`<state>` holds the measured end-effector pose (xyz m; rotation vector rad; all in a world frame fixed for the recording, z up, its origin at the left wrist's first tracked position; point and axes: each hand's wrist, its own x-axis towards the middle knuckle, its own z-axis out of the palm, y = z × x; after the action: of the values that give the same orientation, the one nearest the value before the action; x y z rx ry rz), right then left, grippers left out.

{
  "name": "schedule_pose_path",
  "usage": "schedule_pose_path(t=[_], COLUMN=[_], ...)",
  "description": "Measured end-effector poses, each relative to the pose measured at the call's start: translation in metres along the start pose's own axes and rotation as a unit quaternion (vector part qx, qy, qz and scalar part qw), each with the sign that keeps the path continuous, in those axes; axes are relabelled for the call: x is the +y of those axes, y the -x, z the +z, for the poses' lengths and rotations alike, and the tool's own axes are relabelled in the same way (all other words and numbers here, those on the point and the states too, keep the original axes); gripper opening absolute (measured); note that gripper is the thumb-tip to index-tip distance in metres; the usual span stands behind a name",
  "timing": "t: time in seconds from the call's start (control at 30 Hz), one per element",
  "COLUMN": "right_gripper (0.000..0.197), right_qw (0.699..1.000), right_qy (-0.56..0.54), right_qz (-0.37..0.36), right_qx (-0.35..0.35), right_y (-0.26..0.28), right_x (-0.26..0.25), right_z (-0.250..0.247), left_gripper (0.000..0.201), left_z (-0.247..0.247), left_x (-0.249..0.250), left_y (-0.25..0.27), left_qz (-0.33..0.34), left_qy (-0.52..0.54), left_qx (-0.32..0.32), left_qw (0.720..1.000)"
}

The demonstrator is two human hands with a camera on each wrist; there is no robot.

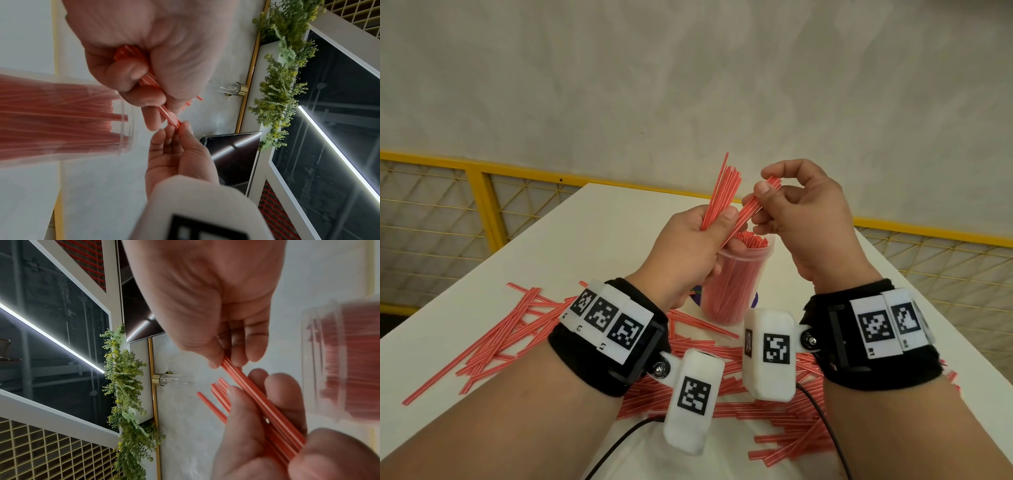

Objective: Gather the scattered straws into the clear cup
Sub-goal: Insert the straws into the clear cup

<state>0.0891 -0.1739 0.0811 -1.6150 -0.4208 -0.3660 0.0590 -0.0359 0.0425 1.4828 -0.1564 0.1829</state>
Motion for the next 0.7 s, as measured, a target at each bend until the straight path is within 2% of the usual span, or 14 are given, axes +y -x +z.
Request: schedule_pose_path(t=[0.07,0.2,0.33,0.47,0.57,0.63,0.7], right_gripper=[0.012,0.016,0.021,0.019,0.018,0.012,0.009], right_qw=[0.999,0.986,0.976,0.966,0.966,0.965,0.940], right_qy=[-0.004,-0.041,0.034,0.149,0.198,0.243,0.337], right_qz=[-0.021,-0.076,-0.115,-0.147,-0.122,-0.082,-0.039], right_qx=[0.033,0.142,0.182,0.155,0.110,0.058,-0.030], right_y=[-0.001,-0.006,-0.009,-0.010,-0.008,-0.006,-0.004], right_x=[-0.001,-0.002,0.005,0.014,0.020,0.023,0.025], right_z=[0.000,-0.010,-0.017,-0.013,-0.007,-0.004,-0.003], left_gripper=[0.023,0.029,0.030,0.031,0.031,0.031,0.031], left_z=[-0.001,-0.006,-0.005,-0.003,-0.003,-0.004,-0.003], left_x=[0.000,-0.003,-0.005,-0.005,-0.004,-0.004,-0.003], left_y=[-0.001,-0.005,-0.005,-0.004,-0.004,-0.004,-0.004], left_qz=[0.004,0.009,-0.011,-0.024,-0.029,-0.027,-0.024], left_qy=[-0.029,-0.058,-0.072,-0.074,-0.071,-0.073,-0.074], left_qx=[0.027,0.110,0.110,0.098,0.096,0.096,0.099], left_qw=[0.999,0.992,0.991,0.992,0.992,0.992,0.992])
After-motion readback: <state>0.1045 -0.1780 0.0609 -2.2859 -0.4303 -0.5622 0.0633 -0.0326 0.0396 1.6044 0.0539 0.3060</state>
